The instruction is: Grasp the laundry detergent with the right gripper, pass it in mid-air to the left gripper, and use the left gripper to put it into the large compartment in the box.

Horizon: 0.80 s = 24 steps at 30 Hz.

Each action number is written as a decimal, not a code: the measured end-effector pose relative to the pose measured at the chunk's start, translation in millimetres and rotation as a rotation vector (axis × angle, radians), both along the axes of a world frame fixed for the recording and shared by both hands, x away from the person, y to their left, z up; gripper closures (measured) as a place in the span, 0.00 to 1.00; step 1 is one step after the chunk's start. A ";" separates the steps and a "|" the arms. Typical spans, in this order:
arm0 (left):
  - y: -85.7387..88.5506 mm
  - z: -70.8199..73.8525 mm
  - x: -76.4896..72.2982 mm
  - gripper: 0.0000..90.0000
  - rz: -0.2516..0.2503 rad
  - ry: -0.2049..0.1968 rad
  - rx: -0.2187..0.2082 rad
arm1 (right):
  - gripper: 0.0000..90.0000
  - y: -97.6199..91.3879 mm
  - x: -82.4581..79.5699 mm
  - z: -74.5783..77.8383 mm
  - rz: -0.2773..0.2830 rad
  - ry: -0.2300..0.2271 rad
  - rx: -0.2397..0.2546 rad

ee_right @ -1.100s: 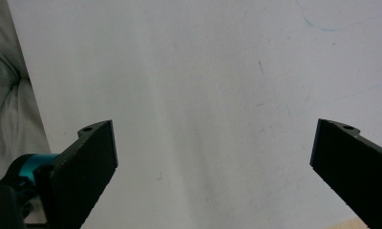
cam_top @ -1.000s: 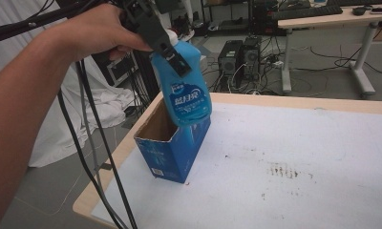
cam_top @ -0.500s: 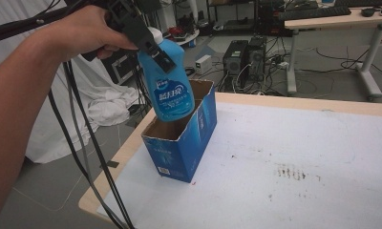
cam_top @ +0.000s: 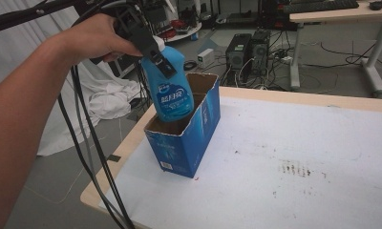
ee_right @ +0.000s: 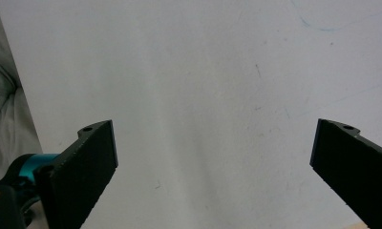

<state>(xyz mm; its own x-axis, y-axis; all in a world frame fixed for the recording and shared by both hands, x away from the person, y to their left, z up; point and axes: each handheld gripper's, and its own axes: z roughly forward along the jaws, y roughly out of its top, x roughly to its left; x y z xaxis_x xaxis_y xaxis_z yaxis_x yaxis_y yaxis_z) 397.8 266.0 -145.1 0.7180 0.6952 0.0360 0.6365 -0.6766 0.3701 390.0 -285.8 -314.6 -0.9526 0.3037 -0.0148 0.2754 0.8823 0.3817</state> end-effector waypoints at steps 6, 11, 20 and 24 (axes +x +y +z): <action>0.3 -22.1 6.0 0.42 -0.030 0.028 0.041 | 0.01 0.3 1.5 -3.4 -0.001 0.006 0.002; -0.9 -42.7 10.2 0.42 -0.050 0.052 0.069 | 0.01 1.9 2.1 -6.4 0.003 0.009 0.000; -3.2 -77.4 15.9 0.42 -0.073 0.087 0.101 | 0.01 3.7 2.9 -12.5 0.004 0.011 -0.005; -2.3 -91.1 17.0 0.42 -0.078 0.101 0.111 | 0.01 3.7 3.3 -15.4 0.002 0.015 -0.008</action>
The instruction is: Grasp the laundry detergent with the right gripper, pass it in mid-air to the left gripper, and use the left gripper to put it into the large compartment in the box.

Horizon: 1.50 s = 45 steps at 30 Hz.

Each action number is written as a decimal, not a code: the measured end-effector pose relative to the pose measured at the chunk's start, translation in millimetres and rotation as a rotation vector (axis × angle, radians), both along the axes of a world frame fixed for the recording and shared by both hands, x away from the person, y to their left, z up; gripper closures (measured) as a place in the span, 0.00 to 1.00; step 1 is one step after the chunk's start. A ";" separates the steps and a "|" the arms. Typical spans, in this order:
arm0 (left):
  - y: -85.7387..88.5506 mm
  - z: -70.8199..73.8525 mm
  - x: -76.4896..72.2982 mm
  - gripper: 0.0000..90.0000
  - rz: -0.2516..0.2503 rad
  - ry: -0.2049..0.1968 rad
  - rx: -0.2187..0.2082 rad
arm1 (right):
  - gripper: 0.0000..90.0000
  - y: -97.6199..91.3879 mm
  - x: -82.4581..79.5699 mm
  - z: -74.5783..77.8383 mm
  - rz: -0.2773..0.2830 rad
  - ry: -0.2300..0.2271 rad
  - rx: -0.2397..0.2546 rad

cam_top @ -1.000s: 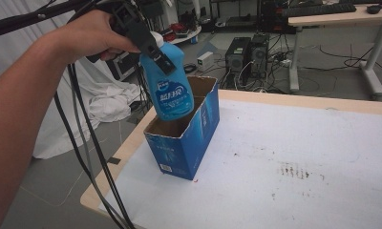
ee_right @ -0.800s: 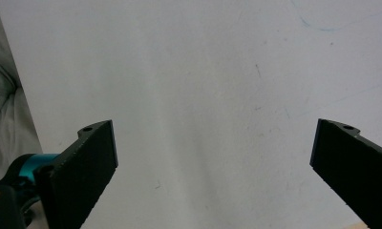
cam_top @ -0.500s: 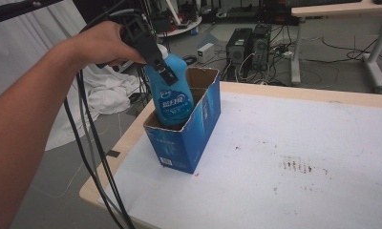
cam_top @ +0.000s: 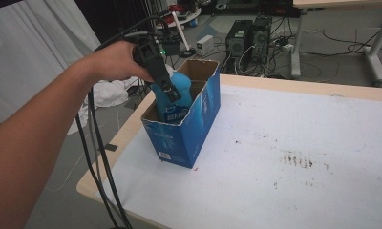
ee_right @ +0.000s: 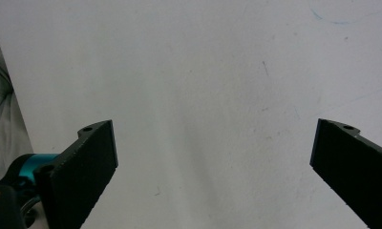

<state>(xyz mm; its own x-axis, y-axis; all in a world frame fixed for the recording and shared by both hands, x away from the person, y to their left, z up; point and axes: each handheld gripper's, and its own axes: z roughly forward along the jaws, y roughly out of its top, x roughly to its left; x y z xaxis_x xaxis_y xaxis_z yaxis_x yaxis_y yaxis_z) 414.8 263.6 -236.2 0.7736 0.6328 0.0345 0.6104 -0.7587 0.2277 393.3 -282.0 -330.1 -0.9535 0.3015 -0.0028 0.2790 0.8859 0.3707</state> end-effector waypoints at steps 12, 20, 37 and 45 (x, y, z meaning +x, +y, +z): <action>-2.6 -29.8 3.5 0.42 -0.027 0.042 0.031 | 0.01 0.6 0.2 -5.7 -0.005 0.010 0.001; -2.5 -41.5 4.9 0.42 -0.026 0.063 0.049 | 0.01 1.2 1.2 -8.0 -0.006 0.015 0.000; 5.7 -41.6 10.8 0.38 0.020 0.033 -0.008 | 0.01 1.6 -0.2 -9.8 -0.001 0.019 0.002; 11.2 -32.4 8.6 0.30 0.039 -0.025 -0.061 | 0.01 2.0 -0.2 -12.6 0.005 0.025 -0.008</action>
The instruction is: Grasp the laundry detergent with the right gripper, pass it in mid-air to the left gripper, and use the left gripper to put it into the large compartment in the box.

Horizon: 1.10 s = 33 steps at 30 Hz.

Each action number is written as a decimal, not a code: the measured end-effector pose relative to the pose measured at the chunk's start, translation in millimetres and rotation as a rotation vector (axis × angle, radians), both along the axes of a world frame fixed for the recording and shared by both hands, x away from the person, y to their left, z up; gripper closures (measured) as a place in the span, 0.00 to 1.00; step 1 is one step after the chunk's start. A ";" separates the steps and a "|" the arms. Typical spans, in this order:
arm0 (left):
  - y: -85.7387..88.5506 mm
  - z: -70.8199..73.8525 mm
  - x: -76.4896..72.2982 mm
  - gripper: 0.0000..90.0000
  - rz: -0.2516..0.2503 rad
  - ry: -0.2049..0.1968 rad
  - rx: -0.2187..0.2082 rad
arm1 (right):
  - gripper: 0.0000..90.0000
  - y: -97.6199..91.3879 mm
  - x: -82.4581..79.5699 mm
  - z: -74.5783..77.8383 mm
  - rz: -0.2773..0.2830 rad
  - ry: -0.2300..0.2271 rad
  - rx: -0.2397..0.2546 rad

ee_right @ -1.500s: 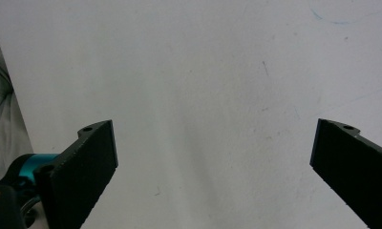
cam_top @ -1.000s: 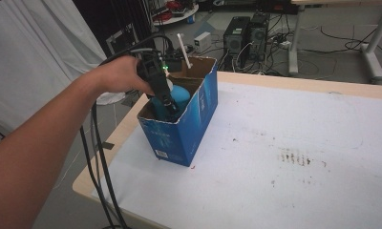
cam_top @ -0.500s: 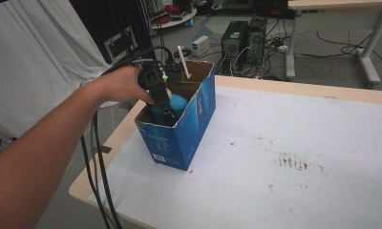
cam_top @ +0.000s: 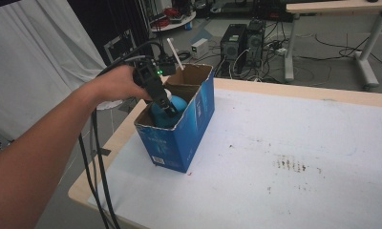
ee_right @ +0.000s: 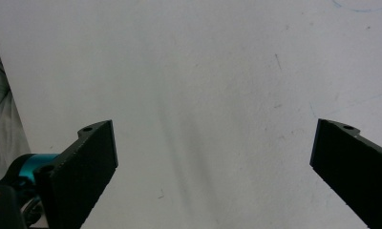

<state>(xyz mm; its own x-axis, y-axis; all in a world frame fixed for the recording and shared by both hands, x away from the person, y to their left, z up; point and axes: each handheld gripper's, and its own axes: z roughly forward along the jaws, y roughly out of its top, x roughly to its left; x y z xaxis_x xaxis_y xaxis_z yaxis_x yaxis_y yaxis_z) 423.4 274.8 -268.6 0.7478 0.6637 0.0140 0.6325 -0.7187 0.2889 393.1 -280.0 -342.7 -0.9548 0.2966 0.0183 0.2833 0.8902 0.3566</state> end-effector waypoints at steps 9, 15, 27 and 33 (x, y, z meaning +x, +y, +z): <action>-2.0 16.5 -4.6 0.28 -0.006 -0.048 -0.024 | 0.01 2.3 -1.0 0.4 -0.001 -0.003 -0.003; -9.8 33.1 -13.6 0.24 -0.027 -0.086 -0.033 | 0.01 1.4 -2.4 1.6 -0.002 -0.008 -0.001; -44.8 74.9 -34.2 0.24 -0.102 -0.217 -0.039 | 0.01 2.1 -5.0 4.2 -0.004 -0.019 0.006; -69.6 80.9 -32.7 0.24 -0.153 -0.224 -0.068 | 0.01 3.1 -6.3 5.9 -0.006 -0.027 0.011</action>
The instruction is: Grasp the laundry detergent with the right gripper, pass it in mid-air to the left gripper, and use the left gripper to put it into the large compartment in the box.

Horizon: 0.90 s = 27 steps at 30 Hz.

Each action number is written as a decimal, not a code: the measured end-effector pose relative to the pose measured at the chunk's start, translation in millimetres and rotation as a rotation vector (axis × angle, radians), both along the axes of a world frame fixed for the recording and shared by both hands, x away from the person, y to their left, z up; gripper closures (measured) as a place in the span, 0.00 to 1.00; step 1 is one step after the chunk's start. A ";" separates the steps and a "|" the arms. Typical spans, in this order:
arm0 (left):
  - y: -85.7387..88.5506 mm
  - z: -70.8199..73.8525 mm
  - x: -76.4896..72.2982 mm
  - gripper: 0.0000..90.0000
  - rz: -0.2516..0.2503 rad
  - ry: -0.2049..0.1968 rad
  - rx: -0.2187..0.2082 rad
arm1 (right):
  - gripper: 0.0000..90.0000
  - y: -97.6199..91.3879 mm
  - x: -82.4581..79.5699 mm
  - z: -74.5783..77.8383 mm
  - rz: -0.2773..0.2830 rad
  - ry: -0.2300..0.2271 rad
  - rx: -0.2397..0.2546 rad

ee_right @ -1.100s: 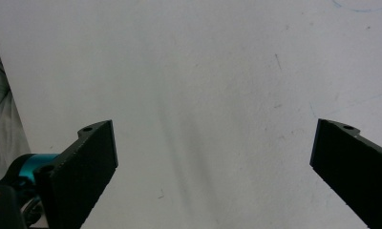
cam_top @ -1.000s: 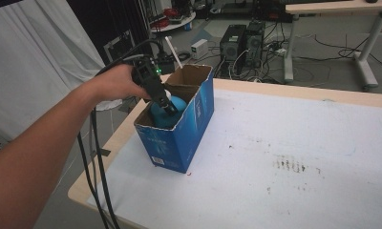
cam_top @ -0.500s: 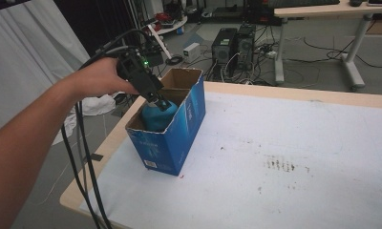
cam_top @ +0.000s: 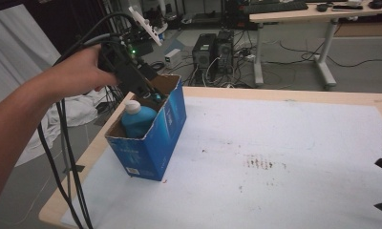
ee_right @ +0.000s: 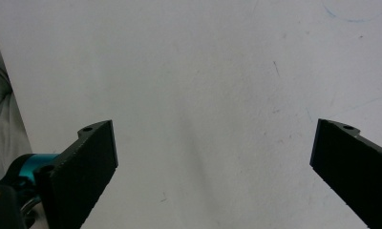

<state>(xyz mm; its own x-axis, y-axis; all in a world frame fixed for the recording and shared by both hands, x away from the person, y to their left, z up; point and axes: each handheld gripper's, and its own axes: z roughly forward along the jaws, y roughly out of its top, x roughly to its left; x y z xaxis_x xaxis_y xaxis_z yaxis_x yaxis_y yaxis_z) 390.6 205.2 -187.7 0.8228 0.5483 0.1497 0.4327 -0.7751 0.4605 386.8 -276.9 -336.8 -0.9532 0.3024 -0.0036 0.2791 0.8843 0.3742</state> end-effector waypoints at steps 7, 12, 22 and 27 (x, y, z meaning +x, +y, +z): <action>-36.9 -8.4 4.1 0.14 -0.103 0.026 -0.019 | 0.01 1.2 -0.9 2.2 -0.003 -0.008 0.010; -57.3 -17.3 5.8 0.02 -0.146 0.008 0.013 | 0.01 2.3 -1.4 3.4 -0.004 -0.013 0.020; -100.1 -38.2 3.1 0.02 -0.235 0.051 0.096 | 0.01 5.6 0.4 3.5 0.007 -0.019 0.047; -122.9 -51.8 3.7 0.02 -0.241 0.093 0.099 | 0.01 8.4 0.6 2.1 0.015 -0.016 0.049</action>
